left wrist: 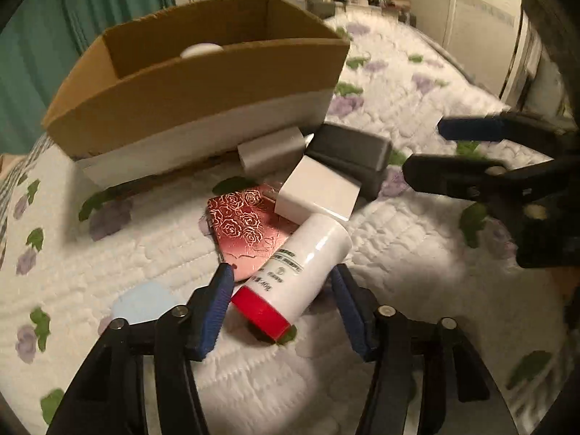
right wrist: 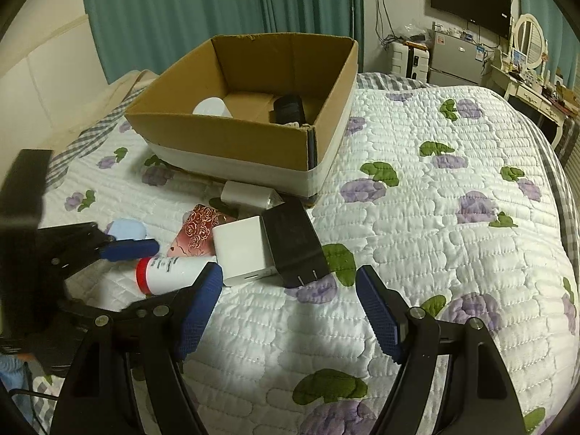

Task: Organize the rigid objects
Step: 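Grasp the white red-capped tube with the left tool while the right tool approaches the black charger, then lift the tube with the left tool while the right tool grasps the black charger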

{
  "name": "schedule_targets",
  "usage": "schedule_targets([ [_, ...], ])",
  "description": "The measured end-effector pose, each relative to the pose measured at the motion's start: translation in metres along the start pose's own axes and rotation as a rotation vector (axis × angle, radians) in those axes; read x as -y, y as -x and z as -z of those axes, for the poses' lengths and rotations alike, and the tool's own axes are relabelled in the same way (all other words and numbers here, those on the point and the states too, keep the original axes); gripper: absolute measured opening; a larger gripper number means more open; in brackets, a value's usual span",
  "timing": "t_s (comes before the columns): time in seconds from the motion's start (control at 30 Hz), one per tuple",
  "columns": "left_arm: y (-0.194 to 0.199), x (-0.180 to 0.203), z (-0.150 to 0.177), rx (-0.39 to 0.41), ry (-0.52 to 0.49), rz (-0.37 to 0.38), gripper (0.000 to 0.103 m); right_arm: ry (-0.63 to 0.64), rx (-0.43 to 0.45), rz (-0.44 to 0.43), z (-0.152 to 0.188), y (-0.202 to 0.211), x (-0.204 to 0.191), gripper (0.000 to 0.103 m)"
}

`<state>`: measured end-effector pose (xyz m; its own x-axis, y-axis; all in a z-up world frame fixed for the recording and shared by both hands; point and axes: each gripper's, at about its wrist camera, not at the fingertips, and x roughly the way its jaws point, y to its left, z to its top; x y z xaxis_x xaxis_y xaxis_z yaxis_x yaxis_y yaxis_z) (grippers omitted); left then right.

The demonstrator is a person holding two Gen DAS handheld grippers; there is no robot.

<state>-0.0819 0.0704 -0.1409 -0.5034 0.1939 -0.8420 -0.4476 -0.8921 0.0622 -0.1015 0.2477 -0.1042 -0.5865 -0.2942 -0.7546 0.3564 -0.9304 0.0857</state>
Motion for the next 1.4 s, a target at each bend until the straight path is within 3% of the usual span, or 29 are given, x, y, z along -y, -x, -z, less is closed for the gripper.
schedule_targets([
  [0.1, -0.010, 0.002, -0.005, -0.015, -0.012, 0.030, 0.058, -0.003, 0.001, 0.000, 0.000, 0.001, 0.001, 0.076],
  [0.2, -0.010, 0.006, -0.002, -0.007, -0.001, 0.016, 0.050, -0.003, -0.007, 0.004, -0.002, -0.001, 0.002, 0.076],
  [0.3, 0.004, 0.000, 0.007, 0.018, 0.097, -0.013, 0.040, 0.012, -0.014, -0.002, -0.007, -0.004, 0.002, 0.076],
  [0.43, 0.025, -0.018, 0.009, 0.054, 0.208, -0.075, 0.037, 0.081, -0.058, -0.010, -0.020, -0.021, -0.002, 0.076],
  [0.47, 0.028, -0.021, 0.008, 0.061, 0.215, -0.093, 0.037, 0.096, -0.074, -0.001, -0.022, -0.028, -0.002, 0.073],
  [0.57, 0.038, -0.038, 0.008, 0.090, 0.284, -0.124, 0.036, 0.141, -0.138, 0.043, -0.027, -0.051, -0.002, 0.047],
  [0.8, 0.049, -0.051, 0.010, 0.121, 0.339, -0.131, 0.036, 0.219, -0.160, 0.095, -0.022, -0.065, -0.011, 0.041],
  [1.03, 0.047, -0.048, 0.005, 0.134, 0.349, -0.115, 0.036, 0.191, -0.197, 0.059, -0.032, -0.087, -0.001, 0.039],
  [1.2, 0.062, -0.046, 0.003, 0.173, 0.352, -0.121, 0.036, 0.189, -0.142, 0.060, -0.023, -0.062, -0.003, 0.038],
  [1.4, 0.093, -0.052, -0.023, 0.261, 0.349, -0.111, 0.036, 0.196, 0.034, 0.021, -0.029, 0.007, -0.013, 0.038],
])
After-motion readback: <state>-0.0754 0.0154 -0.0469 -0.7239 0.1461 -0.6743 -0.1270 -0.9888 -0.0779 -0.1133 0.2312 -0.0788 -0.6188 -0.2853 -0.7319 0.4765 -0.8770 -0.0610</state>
